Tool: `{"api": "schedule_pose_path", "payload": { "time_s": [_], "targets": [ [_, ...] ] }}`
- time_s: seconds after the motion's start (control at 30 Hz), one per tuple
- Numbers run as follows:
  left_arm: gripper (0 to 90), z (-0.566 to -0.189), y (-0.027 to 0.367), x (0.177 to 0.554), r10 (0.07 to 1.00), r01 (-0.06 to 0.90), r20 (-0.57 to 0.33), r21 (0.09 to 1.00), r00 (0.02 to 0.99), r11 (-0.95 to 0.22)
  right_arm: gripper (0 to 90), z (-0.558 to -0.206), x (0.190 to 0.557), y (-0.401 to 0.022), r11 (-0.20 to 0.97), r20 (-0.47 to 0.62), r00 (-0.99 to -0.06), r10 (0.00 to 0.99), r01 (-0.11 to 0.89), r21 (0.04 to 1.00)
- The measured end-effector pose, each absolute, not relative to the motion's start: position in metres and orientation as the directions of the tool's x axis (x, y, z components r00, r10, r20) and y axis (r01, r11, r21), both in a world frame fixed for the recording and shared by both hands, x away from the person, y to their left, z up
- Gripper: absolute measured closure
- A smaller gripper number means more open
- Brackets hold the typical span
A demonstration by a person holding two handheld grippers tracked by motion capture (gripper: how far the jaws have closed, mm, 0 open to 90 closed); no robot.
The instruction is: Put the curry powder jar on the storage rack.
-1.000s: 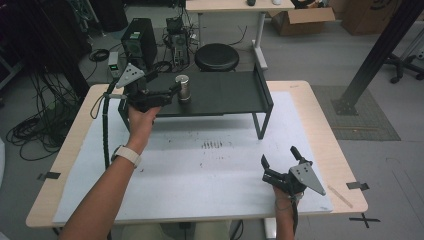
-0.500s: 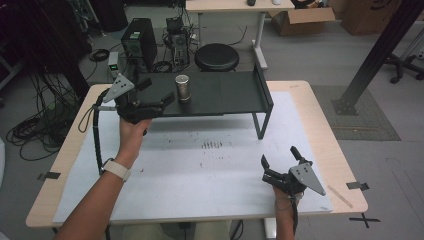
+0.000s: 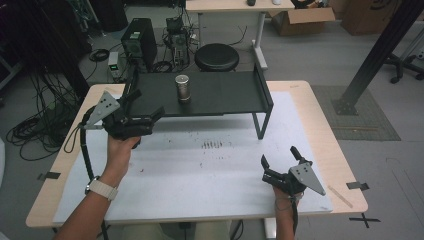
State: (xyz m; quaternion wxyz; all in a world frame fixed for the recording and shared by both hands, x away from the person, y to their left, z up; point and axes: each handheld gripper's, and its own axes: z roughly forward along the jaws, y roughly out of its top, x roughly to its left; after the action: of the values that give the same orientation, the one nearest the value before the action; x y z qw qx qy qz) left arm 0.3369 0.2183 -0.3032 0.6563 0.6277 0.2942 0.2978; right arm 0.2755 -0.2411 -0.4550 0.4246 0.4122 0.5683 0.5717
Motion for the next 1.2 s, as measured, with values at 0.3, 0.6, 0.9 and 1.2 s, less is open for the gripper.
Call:
{"api": "schedule_pose_path", "payload": {
  "time_s": [0.3,0.6,0.9,1.2],
  "targets": [
    [0.2,-0.323,0.229,0.315,0.769,-0.070,0.004,0.996,0.639,0.053,0.0,-0.455,0.276,-0.241,0.006,-0.010,-0.300,0.954,-0.015,1.000],
    [0.2,-0.343,0.243,0.297,0.782,-0.081,-0.005,0.994,0.624,0.071,0.0,-0.455,0.276,-0.241,0.007,-0.012,-0.300,0.954,-0.015,1.000],
    [0.2,-0.360,0.262,0.281,0.808,-0.085,-0.006,0.994,0.589,0.068,0.0,-0.455,0.276,-0.241,0.009,-0.013,-0.300,0.954,-0.013,1.000],
    [0.2,-0.375,0.279,0.270,0.832,-0.075,-0.020,0.994,0.554,0.074,0.0,-0.455,0.276,-0.241,0.011,-0.014,-0.299,0.954,-0.012,1.000]
  ]
}}
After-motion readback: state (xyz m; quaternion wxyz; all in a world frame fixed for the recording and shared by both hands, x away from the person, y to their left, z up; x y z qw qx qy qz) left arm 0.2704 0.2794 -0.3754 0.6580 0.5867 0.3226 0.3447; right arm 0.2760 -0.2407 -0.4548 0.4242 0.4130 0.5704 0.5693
